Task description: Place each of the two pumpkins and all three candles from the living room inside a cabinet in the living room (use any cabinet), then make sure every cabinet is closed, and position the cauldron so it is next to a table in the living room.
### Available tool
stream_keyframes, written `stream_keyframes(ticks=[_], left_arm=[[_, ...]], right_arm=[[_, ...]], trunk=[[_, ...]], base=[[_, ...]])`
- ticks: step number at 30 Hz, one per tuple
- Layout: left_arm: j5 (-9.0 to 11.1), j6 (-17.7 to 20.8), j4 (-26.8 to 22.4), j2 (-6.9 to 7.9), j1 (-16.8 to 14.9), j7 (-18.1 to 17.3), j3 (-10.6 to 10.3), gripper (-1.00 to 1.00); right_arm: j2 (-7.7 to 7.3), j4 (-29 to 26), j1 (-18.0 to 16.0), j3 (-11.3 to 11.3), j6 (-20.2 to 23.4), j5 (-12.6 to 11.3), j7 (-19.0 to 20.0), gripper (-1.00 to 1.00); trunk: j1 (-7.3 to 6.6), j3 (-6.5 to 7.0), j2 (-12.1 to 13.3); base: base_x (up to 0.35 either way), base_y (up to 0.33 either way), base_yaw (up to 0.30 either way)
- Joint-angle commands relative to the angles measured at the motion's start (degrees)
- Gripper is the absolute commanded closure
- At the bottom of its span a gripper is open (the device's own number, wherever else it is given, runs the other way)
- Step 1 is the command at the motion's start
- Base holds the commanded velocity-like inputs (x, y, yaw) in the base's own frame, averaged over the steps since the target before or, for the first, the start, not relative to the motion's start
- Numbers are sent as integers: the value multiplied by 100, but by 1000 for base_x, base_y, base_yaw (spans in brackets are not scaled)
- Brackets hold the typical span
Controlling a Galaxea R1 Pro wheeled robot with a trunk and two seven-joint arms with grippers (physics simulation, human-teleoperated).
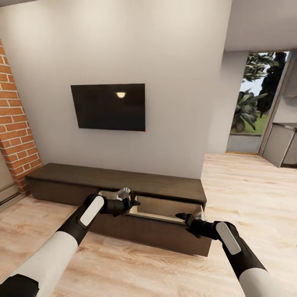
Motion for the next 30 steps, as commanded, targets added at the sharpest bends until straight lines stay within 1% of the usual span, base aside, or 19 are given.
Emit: stream_keyframes(ticks=[1, 7, 13, 25, 27, 30], left_arm=[[14, 10, -7, 7, -4, 6, -17, -100], [9, 5, -6, -2, -1, -1, -17, -100], [-15, 4, 30, -10, -4, 5, -17, -100], [-39, -30, 60, -11, -4, 16, -26, -100], [-45, -48, 61, -11, -4, 21, -29, -100], [-71, -158, 62, -11, -4, 41, -38, -100]], right_arm=[[3, 1, -5, -14, 29, 31, 30, -100], [-10, 1, 3, -18, 25, 29, 30, -100], [-20, 1, 6, -23, 25, 28, 27, -100], [-22, 1, 11, -22, 16, 36, 20, -100], [-26, 1, 12, -20, -43, 49, -3, -100], [-60, -1, 14, -4, -444, 88, -53, -100]], trunk=[[0, -1, -3], [0, 32, -3], [132, -63, -244], [395, -277, -725], [439, -313, -806], [505, -367, -926]], base=[[0, 0, -252], [0, 0, -253], [0, 0, -129], [0, 0, -6], [0, 0, 0], [0, 0, 0]])
